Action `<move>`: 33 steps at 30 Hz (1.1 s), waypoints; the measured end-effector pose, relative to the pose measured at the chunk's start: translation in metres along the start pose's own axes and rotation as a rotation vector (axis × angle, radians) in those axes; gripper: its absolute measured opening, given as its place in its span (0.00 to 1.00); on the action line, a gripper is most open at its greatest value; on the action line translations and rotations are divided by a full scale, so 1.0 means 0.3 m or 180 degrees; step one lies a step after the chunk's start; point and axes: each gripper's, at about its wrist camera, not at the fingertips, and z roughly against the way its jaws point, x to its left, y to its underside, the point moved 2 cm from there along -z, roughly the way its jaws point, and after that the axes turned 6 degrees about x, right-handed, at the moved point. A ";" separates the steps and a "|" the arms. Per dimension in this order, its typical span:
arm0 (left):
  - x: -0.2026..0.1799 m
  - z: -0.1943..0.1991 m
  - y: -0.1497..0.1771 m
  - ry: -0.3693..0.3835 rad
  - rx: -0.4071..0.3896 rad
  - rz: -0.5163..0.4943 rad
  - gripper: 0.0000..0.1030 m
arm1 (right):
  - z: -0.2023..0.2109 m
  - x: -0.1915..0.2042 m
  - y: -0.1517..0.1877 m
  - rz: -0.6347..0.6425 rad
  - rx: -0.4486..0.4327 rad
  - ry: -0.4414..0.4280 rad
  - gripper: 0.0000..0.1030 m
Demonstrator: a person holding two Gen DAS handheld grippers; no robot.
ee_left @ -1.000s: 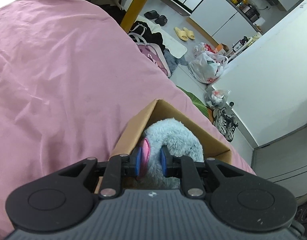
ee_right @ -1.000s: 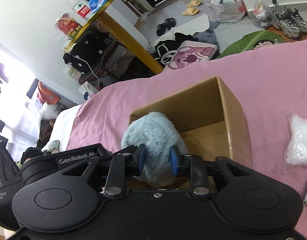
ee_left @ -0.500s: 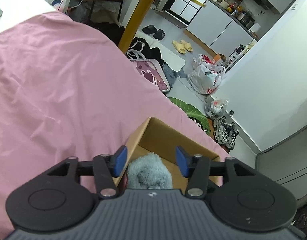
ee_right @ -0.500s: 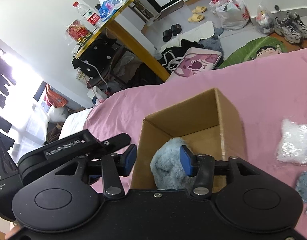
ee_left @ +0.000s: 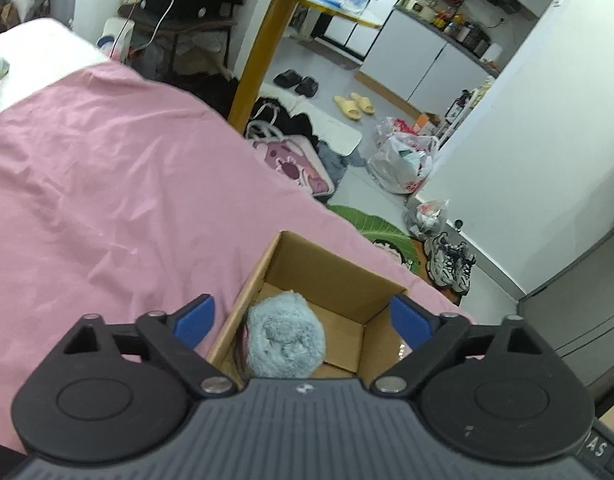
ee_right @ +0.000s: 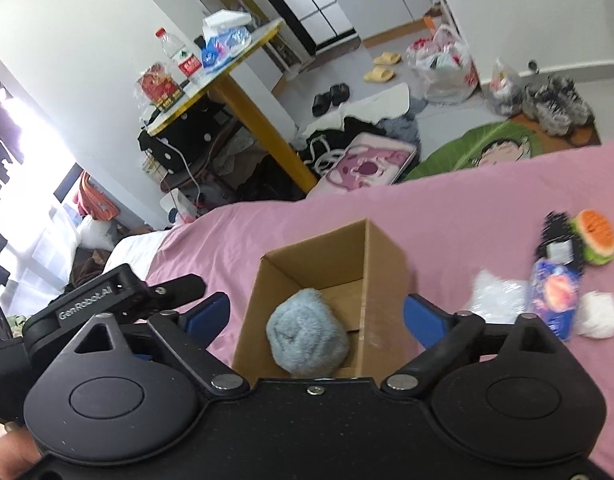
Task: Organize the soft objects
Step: 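Open the right tool to drop the plush into the box and withdraw, then move the left tool down and grasp the grey-blue fabric plush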
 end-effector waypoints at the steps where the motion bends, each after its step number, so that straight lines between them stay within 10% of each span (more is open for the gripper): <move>1: -0.010 0.015 0.006 0.0002 -0.0044 -0.0024 0.97 | 0.017 -0.006 0.000 0.0007 -0.0016 0.0012 0.93; 16: -0.152 0.178 0.131 -0.0158 -0.0393 -0.0605 1.00 | 0.206 -0.054 0.039 0.0464 -0.0085 0.0222 1.00; 33: -0.326 0.221 0.339 -0.0186 -0.0116 -0.1091 0.99 | 0.366 -0.207 0.073 0.0480 -0.0070 0.0321 1.00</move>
